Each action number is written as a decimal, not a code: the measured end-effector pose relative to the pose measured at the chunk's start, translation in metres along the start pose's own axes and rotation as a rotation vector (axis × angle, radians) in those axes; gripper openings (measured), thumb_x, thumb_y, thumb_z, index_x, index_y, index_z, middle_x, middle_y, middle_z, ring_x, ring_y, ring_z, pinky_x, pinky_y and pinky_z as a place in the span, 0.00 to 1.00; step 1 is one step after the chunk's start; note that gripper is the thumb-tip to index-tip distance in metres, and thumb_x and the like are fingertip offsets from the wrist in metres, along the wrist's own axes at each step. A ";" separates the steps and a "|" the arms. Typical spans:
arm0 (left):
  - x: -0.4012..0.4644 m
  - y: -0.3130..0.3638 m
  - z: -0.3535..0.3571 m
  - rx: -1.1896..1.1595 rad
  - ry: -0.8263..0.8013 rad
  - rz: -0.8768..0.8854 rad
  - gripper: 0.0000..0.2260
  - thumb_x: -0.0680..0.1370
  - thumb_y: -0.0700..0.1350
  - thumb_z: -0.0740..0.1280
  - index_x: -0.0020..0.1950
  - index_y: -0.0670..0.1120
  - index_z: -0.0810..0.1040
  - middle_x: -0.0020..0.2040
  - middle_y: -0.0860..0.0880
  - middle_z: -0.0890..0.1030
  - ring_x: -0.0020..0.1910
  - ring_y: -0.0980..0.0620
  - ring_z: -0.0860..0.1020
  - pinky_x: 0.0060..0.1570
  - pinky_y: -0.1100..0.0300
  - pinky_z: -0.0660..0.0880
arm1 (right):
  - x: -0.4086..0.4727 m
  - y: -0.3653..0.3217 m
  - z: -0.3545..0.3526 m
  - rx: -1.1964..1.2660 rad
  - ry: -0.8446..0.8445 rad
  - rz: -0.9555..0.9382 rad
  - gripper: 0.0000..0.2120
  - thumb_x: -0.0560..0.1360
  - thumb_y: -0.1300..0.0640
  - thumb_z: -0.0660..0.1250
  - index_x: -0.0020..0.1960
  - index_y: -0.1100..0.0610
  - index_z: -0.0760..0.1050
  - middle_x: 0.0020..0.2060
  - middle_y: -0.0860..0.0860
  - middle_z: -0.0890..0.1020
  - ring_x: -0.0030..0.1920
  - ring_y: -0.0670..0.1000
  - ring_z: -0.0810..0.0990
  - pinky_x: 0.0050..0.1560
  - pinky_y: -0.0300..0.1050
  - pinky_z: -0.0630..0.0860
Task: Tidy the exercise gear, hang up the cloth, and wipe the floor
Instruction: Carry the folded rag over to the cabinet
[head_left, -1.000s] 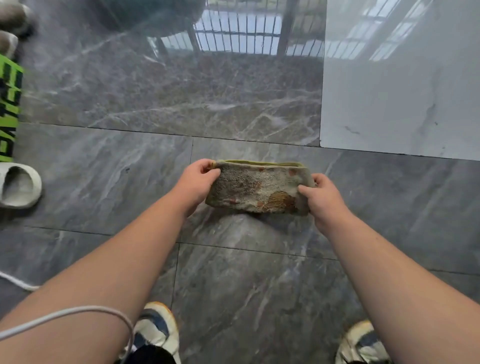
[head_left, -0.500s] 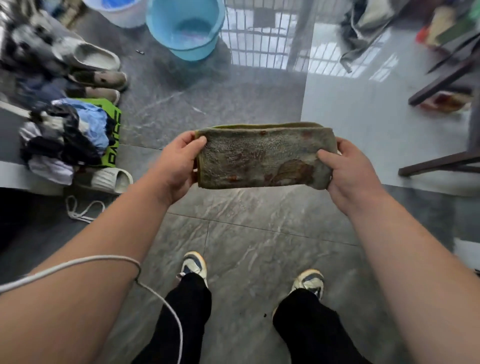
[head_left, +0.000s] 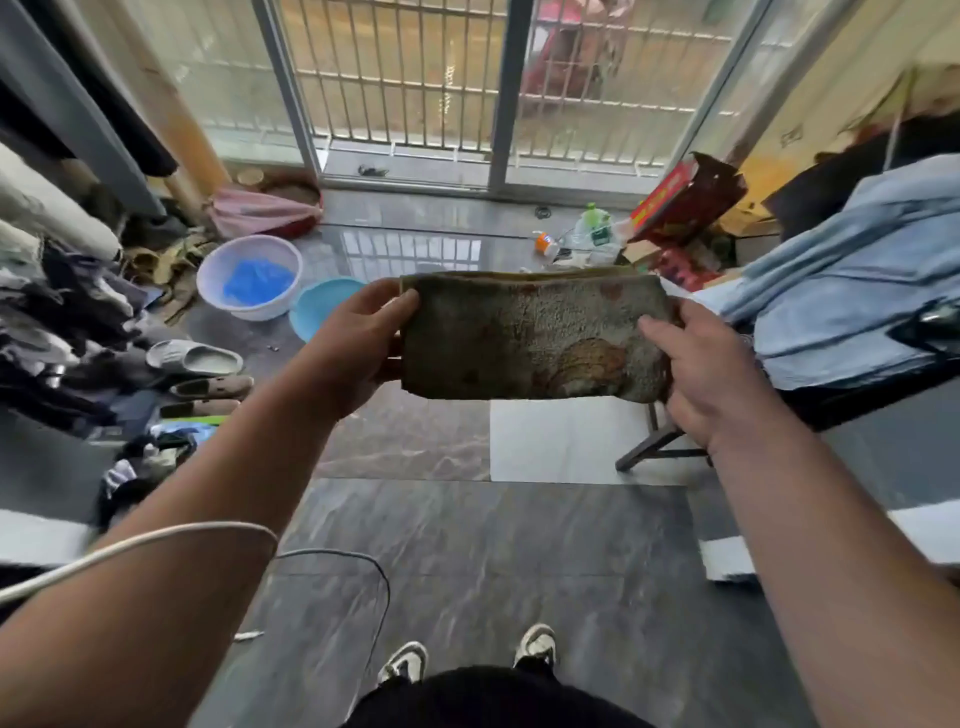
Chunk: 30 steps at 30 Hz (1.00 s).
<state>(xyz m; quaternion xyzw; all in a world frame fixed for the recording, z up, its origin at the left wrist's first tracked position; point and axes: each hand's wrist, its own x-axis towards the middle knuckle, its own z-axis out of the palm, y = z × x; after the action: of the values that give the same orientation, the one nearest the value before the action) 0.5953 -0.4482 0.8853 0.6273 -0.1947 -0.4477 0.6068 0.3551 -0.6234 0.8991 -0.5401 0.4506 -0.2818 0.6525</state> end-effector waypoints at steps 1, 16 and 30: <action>-0.007 0.012 0.008 0.010 -0.041 0.009 0.10 0.83 0.46 0.61 0.62 0.47 0.77 0.50 0.44 0.81 0.38 0.48 0.82 0.28 0.58 0.76 | -0.016 -0.010 -0.006 -0.001 0.046 -0.024 0.12 0.80 0.63 0.62 0.61 0.56 0.77 0.55 0.59 0.83 0.55 0.60 0.83 0.51 0.61 0.81; -0.139 -0.045 0.197 0.166 -0.762 -0.193 0.09 0.82 0.41 0.64 0.60 0.43 0.78 0.48 0.41 0.82 0.41 0.46 0.82 0.38 0.51 0.79 | -0.267 0.066 -0.074 0.125 0.812 0.025 0.13 0.64 0.40 0.71 0.48 0.37 0.82 0.48 0.48 0.86 0.51 0.54 0.84 0.52 0.63 0.81; -0.406 -0.167 0.385 0.310 -1.375 -0.442 0.10 0.83 0.43 0.60 0.57 0.42 0.79 0.49 0.43 0.83 0.51 0.46 0.82 0.47 0.52 0.80 | -0.529 0.135 -0.188 0.026 1.182 0.003 0.15 0.78 0.55 0.64 0.58 0.38 0.79 0.46 0.42 0.85 0.48 0.44 0.84 0.48 0.46 0.80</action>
<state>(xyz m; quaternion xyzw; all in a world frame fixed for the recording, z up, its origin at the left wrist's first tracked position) 0.0255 -0.3230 0.9142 0.3083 -0.4611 -0.8189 0.1476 -0.0585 -0.2214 0.9182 -0.2829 0.7350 -0.5396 0.2977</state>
